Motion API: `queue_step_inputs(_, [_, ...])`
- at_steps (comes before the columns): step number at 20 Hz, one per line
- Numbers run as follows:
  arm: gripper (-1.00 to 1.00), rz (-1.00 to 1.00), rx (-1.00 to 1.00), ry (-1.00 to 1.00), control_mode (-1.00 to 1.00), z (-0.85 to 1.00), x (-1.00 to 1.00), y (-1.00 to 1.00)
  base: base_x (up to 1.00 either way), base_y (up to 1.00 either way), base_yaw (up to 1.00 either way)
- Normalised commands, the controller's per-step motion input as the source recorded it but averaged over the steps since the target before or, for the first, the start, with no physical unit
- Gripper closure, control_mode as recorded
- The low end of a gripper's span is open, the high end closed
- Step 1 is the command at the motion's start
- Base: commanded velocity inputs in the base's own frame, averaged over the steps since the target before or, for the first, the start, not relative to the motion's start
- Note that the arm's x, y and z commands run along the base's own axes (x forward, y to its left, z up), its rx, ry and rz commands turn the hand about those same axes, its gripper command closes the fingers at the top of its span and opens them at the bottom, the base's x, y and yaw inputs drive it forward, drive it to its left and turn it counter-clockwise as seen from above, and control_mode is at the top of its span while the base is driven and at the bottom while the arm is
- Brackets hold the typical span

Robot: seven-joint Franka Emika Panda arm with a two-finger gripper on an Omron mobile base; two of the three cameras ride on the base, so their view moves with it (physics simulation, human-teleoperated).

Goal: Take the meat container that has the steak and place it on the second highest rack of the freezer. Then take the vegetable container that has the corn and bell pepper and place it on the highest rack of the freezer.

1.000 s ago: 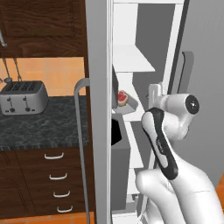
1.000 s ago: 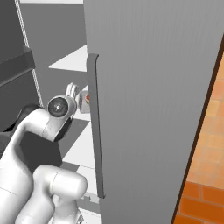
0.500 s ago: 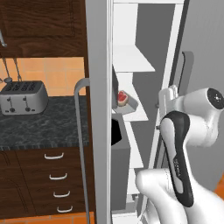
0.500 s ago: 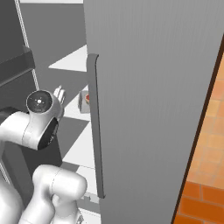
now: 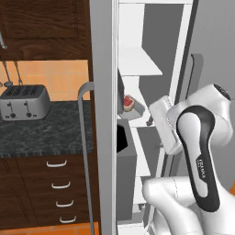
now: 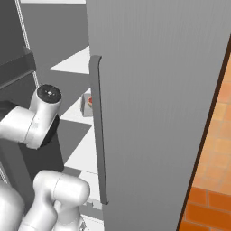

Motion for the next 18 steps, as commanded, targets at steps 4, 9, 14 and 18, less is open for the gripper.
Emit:
queue_step_inputs(4, [-1.00,0.39,0.01,0.21,-1.00,-0.15,-0.06,0.68,0.00,0.00,0.00])
queue_step_inputs(9, [-1.00,0.39,0.00,0.17,-1.00,-0.36,-0.28,0.73,0.00,0.00,0.00])
queue_step_inputs(14, [-1.00,0.37,0.00,0.14,-1.00,-0.50,-0.03,0.69,0.00,0.00,0.00])
queue_step_inputs(18, [-1.00,0.33,0.00,0.06,-1.00,-0.42,0.08,0.71,0.00,0.00,0.00])
